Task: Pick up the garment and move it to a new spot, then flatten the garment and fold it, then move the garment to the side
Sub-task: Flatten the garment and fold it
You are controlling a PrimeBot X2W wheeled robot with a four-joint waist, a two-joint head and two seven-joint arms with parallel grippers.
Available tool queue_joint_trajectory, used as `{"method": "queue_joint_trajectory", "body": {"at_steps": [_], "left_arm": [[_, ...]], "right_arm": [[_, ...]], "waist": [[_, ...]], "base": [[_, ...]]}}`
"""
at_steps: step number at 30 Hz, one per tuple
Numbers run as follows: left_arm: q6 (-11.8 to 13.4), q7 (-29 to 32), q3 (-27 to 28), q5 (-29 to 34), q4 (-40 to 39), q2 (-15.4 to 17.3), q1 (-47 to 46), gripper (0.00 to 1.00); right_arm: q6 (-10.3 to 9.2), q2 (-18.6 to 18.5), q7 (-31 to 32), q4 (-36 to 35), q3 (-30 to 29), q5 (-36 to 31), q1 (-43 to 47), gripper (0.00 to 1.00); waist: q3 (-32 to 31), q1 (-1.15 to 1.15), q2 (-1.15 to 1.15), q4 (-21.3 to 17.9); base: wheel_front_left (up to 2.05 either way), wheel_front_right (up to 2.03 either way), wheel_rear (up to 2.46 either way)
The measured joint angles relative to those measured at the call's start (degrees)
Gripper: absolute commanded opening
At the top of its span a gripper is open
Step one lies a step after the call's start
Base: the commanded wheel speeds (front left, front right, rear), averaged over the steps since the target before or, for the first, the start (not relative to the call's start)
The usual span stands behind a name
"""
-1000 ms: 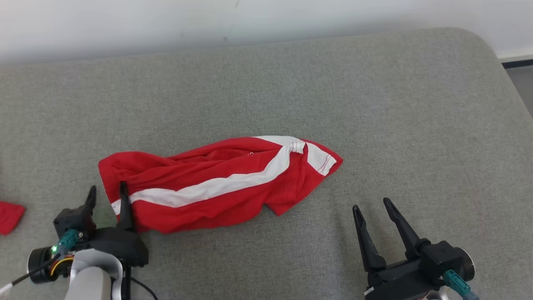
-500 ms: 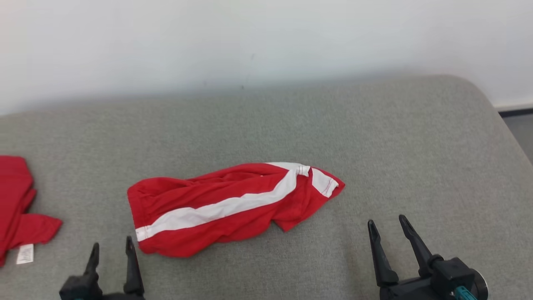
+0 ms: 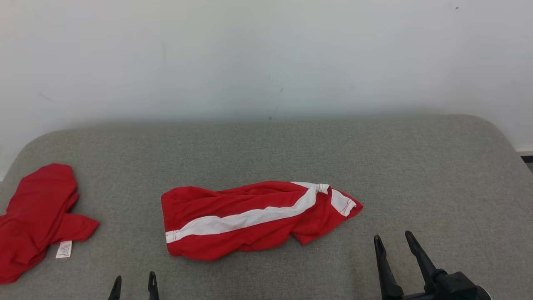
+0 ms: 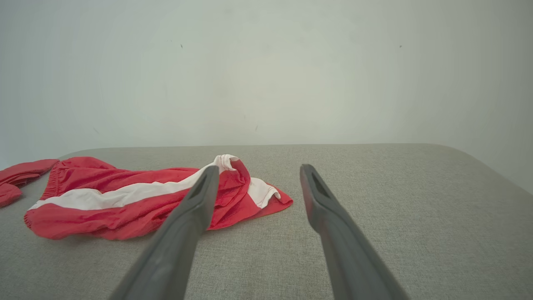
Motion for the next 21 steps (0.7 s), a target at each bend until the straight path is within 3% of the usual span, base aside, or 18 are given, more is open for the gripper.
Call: {"method": "queue_joint_trajectory", "body": {"at_steps": [10, 15, 21], "left_arm": [[0.9, 0.0, -1.2, -1.9, -0.5, 0.0, 0.5, 1.00], [-2.2, 0.0, -3.6, -6.6, 0.5, 0.0, -1.5, 1.00], [-4.0, 0.0, -4.7, -13.0, 4.2, 0.0, -7.0, 1.00]], "right_arm": [[0.00, 0.1, 0.0, 0.8, 0.5, -0.3, 0.1, 1.00], [0.00, 0.1, 0.0, 1.0, 1.5, 0.1, -0.4, 1.00], [0.00, 0.2, 0.0, 1.5, 4.3, 0.7, -3.4, 1.00]], "waist": [[-0.4, 0.01, 0.00, 0.8], [0.9, 0.01, 0.00, 0.7], [4.0, 0.02, 0.00, 0.5]], "base": [[0.00, 0.00, 0.00], [0.00, 0.00, 0.00], [0.00, 0.00, 0.00]]}}
